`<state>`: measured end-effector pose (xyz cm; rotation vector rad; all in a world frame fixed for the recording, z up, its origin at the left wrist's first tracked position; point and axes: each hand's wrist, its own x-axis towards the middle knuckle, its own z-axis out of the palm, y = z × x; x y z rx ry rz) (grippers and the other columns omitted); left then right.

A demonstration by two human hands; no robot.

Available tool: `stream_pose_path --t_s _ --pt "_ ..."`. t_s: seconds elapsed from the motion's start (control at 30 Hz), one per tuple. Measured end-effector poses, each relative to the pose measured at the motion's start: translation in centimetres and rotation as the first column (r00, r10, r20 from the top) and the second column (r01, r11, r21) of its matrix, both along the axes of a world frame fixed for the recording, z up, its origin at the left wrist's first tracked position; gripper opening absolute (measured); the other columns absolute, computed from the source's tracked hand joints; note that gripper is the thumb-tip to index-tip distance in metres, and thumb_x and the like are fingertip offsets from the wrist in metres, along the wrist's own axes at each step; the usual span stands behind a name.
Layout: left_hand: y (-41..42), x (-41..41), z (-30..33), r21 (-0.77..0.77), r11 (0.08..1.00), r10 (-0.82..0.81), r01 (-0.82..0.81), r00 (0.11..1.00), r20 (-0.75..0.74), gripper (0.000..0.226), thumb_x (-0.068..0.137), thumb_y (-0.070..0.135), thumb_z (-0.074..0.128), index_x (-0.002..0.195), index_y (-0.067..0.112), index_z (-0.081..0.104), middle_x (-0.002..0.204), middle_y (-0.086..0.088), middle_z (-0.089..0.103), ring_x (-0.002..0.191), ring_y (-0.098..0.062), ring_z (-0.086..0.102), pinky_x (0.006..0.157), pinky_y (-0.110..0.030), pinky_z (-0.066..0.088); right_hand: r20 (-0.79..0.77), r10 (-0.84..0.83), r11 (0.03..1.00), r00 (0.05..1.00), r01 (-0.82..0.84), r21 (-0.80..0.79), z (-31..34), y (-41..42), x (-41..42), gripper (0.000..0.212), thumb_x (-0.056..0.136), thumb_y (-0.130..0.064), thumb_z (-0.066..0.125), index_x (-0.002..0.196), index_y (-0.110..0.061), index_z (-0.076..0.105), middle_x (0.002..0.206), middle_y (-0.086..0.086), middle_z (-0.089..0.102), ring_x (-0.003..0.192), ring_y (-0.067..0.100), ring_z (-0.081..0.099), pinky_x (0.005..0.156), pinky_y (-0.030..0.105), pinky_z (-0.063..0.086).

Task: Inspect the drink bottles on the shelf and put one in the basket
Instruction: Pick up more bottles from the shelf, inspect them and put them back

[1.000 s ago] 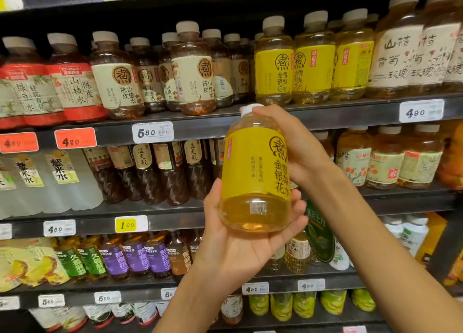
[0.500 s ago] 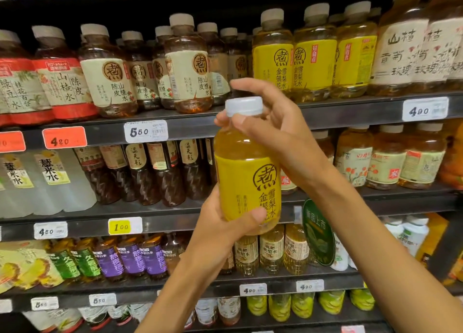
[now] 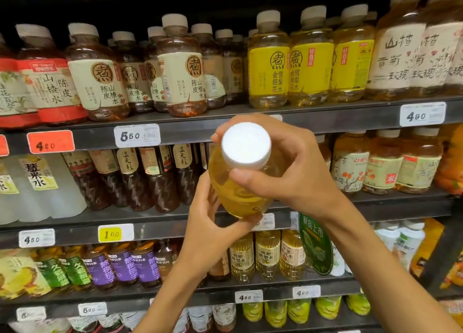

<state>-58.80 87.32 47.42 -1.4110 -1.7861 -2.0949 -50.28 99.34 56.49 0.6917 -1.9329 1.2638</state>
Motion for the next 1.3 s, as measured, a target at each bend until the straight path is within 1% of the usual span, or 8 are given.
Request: stream_pose_path --t_s 0.23,0.37,0.5,0.6,0.8,0.97,1.13,1.3 --pt "1.6 -0.3 0.5 -0.173 0.975 0.117 -0.142 0.982 -0.147 0.082 0.065 0.026 0.080 0.136 0.011 0.041 0.126 0.005 0.057 0.116 -0.004 0.056 0.090 -0.019 0.050 -0.092 -0.080 0.994 0.993 0.087 0.071 -1.2 -0.3 0.5 0.041 0.072 -0.015 0.074 0.110 -0.008 0.060 0.112 0.003 0.065 0.109 0.015 0.061 0.095 0.032 0.046" --pt "1.0 0.4 1.6 -0.130 0.970 0.187 -0.207 0.970 -0.152 0.058 0.062 0.056 0.064 0.113 0.035 0.046 0.116 0.015 0.050 0.106 0.020 0.049 0.081 0.003 0.037 -0.121 -0.070 0.980 0.990 0.091 0.177 -1.6 0.1 1.5 0.047 0.070 -0.008 0.081 0.112 -0.007 0.060 0.116 0.008 0.065 0.120 0.023 0.056 0.100 0.047 0.043" --pt "0.7 0.5 2.0 -0.186 0.965 0.152 -0.186 0.972 -0.180 0.073 0.060 0.047 0.072 0.124 0.021 0.046 0.121 0.007 0.052 0.111 0.018 0.048 0.084 0.001 0.039 -0.110 -0.056 0.978 0.992 0.076 0.195 -1.2 0.1 1.8 0.048 0.070 -0.011 0.081 0.113 -0.011 0.061 0.117 0.006 0.065 0.120 0.022 0.056 0.099 0.047 0.044" --pt "0.4 0.2 1.7 -0.236 0.970 0.035 -0.062 0.993 -0.117 0.088 0.063 0.023 0.087 0.136 0.012 0.040 0.128 0.004 0.058 0.118 -0.003 0.055 0.093 -0.015 0.047 -0.051 -0.028 0.996 0.998 0.032 0.085 -0.8 0.1 1.4 0.046 0.071 -0.016 0.080 0.113 -0.016 0.062 0.115 0.002 0.067 0.114 0.019 0.060 0.095 0.039 0.048" --pt "-0.5 1.1 1.6 -0.159 0.986 -0.043 0.041 0.999 -0.008 0.071 0.061 0.028 0.084 0.119 0.044 0.048 0.114 0.014 0.065 0.105 -0.007 0.065 0.077 -0.015 0.053 0.083 0.109 0.924 0.991 -0.070 -0.376 -0.2 0.8 -0.2 0.030 0.076 -0.027 0.067 0.105 -0.020 0.068 0.104 0.003 0.073 0.098 0.016 0.067 0.080 0.026 0.053" --pt "-1.1 1.5 1.2 -0.176 0.962 -0.178 0.207 0.970 0.166 0.070 0.060 0.037 0.085 0.120 0.031 0.049 0.109 0.014 0.071 0.097 -0.007 0.070 0.073 -0.015 0.054 0.253 0.247 0.921 0.935 -0.146 -0.360 0.3 2.1 -1.2 0.047 0.077 -0.049 0.062 0.113 -0.019 0.063 0.107 0.001 0.072 0.101 0.016 0.067 0.087 0.031 0.055" --pt "-0.9 2.1 0.9 -0.214 0.935 -0.230 0.283 0.943 0.241 0.059 0.051 0.066 0.081 0.103 0.049 0.061 0.102 0.020 0.072 0.092 -0.002 0.070 0.070 -0.015 0.054 0.306 0.518 0.823 0.798 -0.368 -0.433 1.3 1.7 -1.9 0.043 0.077 -0.042 0.071 0.108 -0.013 0.067 0.099 0.003 0.073 0.099 0.020 0.068 0.084 0.032 0.054" --pt "-1.1 2.4 1.3 -0.102 0.976 -0.167 0.194 0.959 0.227 0.076 0.063 0.056 0.078 0.125 0.026 0.048 0.117 0.008 0.069 0.106 -0.011 0.067 0.080 -0.018 0.053 0.229 0.349 0.839 0.909 -0.194 -0.508 1.2 1.5 -2.2 0.026 0.091 -0.027 0.050 0.100 -0.009 0.066 0.091 0.005 0.074 0.092 0.022 0.068 0.081 0.033 0.055"
